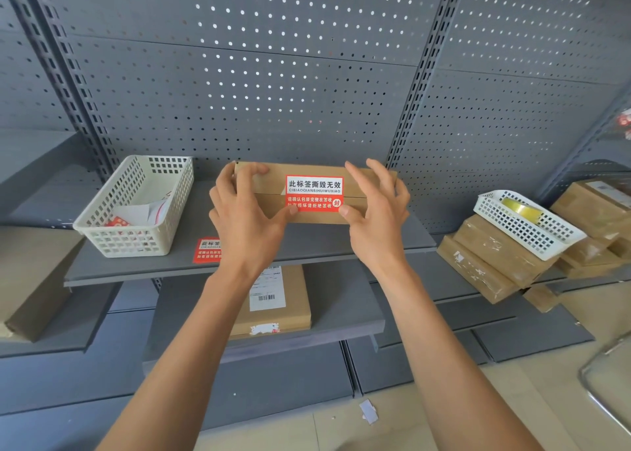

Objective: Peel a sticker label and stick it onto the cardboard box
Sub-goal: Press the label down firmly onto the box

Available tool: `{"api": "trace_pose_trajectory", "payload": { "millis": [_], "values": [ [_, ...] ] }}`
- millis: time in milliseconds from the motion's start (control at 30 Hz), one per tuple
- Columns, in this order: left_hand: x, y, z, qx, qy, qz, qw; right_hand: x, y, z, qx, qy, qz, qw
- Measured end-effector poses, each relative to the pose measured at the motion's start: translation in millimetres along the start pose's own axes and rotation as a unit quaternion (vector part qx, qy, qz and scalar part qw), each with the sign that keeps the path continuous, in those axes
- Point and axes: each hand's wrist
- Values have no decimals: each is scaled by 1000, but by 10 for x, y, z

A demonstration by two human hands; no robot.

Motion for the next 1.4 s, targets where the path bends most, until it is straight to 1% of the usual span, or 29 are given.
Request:
{"api": "trace_pose_trajectory", "payload": {
  "millis": [67,300,900,1033,1167,1233,1400],
  "values": [
    [-9,13,15,-4,2,1,1000,-11,-22,-9,-9,-4,-5,1000],
    [21,66,98,-12,13,46,999,-31,-21,-86,-32,4,-9,999],
    [-65,63,5,-15,0,8,1000,-12,1,-40,-13,25,-11,1000],
    [-77,51,0,-8,9,-11,1000,-26,-38,-29,-23,17,-14,999],
    [-66,39,38,-8,-6,10,1000,-57,-45,-47,-18,45,-28,998],
    [-37,33,68,-15,-2,21,1000,-51,-37,-75,-15,28,-22,999],
    [-34,42,41,-19,7,12,1000,-9,-50,-33,-14,16,-8,1000]
  ]
}}
Point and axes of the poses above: each hand's wrist, its own y-axis towards the middle knuckle, its own x-axis out of the palm, z = x × y, and after that the axes turned 15 degrees about -y, right-handed
